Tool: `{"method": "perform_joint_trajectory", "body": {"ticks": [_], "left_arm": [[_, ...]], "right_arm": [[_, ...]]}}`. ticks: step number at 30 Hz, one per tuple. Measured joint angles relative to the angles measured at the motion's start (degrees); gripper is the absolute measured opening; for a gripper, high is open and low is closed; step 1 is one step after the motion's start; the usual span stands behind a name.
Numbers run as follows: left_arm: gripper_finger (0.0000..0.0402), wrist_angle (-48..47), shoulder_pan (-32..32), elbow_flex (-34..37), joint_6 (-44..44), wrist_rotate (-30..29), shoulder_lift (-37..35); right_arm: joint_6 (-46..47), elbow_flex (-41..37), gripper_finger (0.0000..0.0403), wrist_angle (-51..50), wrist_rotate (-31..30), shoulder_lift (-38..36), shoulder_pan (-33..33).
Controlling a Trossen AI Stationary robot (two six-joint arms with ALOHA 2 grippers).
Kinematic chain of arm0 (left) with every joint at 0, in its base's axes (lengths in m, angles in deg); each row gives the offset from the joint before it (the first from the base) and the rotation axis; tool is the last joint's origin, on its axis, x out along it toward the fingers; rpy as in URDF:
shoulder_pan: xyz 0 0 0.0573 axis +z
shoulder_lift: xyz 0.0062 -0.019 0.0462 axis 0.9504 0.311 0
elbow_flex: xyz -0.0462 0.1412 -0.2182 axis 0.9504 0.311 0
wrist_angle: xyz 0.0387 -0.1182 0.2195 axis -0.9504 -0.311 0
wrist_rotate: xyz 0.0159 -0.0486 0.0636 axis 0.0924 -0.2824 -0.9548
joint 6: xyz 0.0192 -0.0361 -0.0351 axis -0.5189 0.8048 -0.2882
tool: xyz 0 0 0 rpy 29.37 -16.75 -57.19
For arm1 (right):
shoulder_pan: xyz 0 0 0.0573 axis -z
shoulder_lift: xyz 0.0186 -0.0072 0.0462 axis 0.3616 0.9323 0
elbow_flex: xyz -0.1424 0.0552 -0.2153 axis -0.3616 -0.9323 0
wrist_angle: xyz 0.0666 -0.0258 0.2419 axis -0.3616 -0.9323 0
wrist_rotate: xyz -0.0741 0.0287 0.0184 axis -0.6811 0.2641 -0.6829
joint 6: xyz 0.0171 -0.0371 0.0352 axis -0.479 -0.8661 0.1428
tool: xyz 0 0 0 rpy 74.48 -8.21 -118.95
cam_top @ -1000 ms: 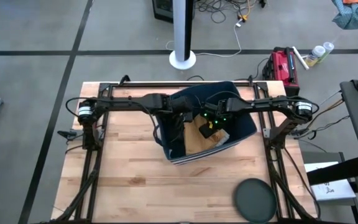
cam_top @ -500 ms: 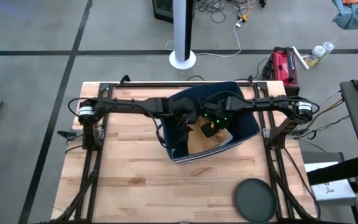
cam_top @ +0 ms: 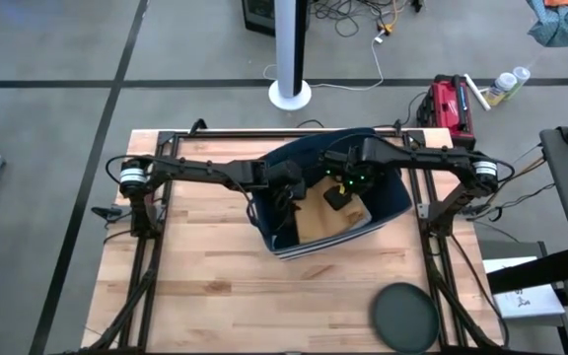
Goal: Fold kitchen towel into neat rectangle
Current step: Put the stacked towels into the blue laundry bin
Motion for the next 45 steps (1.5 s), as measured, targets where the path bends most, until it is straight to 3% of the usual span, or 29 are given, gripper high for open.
{"method": "perform_joint_trajectory", "body": {"ticks": [6,11,16,28,32,37,45], "left_arm": [[0.0130,1.1,0.0,-2.1,0.1,-1.4,0.2],[0.0138,0.5,0.0,-4.8,-0.5,-3.6,0.5],[0.0144,-8.3,0.0,-11.3,-0.6,-4.8,-0.8],[0.0130,-22.6,0.0,-22.8,-1.0,-7.1,-4.9],[0.0130,-25.9,-0.1,-22.7,-0.1,-6.5,-5.3],[0.0132,-31.2,-0.2,-21.6,0.2,-6.1,-5.3],[0.0120,-32.5,0.1,-20.1,1.3,-8.2,-5.9]], "right_arm": [[-9.6,7.9,0.0246,-3.4,-0.2,-0.1,-0.9],[-22.6,9.3,0.0233,-3.3,-0.3,0.1,-1.0],[-35.0,5.5,0.0187,-0.1,-0.3,0.4,-1.0],[-50.1,-8.9,0.0024,13.2,-2.6,0.4,-0.9],[-51.5,-14.0,0.0006,17.7,-7.4,0.3,-0.5],[-49.8,-18.8,0.0005,20.5,-7.9,0.3,0.4],[-45.2,-19.0,0.0001,16.1,-8.3,0.0,0.5]]}}
